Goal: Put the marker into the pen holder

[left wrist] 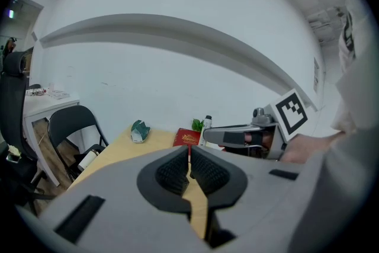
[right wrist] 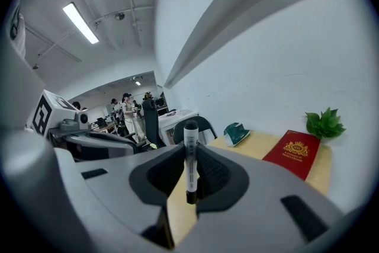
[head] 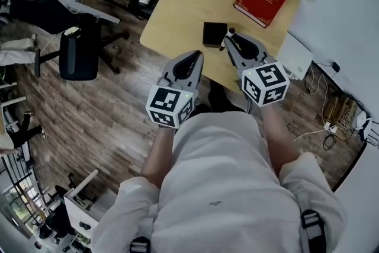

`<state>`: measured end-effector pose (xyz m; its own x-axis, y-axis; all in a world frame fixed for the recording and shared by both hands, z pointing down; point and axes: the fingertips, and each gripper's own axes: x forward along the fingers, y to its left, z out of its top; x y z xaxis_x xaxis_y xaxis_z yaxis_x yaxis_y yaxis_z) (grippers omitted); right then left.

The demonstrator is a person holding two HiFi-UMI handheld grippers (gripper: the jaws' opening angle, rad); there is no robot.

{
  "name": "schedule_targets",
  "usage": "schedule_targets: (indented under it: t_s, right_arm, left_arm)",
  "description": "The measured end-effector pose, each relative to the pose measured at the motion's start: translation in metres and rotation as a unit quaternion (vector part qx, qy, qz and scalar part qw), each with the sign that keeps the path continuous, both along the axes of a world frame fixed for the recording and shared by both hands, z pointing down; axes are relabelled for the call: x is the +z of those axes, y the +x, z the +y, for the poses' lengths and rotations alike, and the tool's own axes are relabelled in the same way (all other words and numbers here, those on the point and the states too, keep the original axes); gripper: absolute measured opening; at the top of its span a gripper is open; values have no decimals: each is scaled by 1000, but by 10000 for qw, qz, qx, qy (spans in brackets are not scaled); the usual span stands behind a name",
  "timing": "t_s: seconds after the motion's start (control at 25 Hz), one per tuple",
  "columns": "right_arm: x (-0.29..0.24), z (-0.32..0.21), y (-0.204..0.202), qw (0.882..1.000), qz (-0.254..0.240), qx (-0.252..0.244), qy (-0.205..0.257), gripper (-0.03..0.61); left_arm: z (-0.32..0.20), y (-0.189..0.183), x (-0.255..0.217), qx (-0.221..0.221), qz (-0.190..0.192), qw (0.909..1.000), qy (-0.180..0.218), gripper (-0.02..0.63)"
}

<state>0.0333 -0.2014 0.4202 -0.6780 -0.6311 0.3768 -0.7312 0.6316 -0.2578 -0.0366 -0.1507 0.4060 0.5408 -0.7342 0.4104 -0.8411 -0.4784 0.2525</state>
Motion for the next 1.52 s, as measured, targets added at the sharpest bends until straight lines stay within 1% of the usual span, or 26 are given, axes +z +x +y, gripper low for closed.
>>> schedule_targets:
  t_s: [0.24,0.48,0.76,0.96,1.2,1.52]
  right_arm:
    - [12,-14,0,9999,6,-132,-63,64]
    - [23,-27,-4,9995,88,-294,-121,64]
    - [39,-42,-10,9991,224,-300,-189,64]
    - [50,-45,-14,9985,357,-320,-268,64]
    - [62,-48,-17,9983,449,-239,-295,64]
    - [82,-49,-22,9970,581,-140,-497,64]
  left_arm:
    - [-11,4,7,-100,-89,9999,-56,12]
    - [-18,2,11,-238,-70,9996,-117,12]
    - [-23,-7,19,-323,-20,9993,-201,12]
    - [-27,-7,30,-241,43,9992,-328,12]
    - [-32,-8,38,-59,90,9992,-379,12]
    - [-43,-14,48,96,100,9989,-445,12]
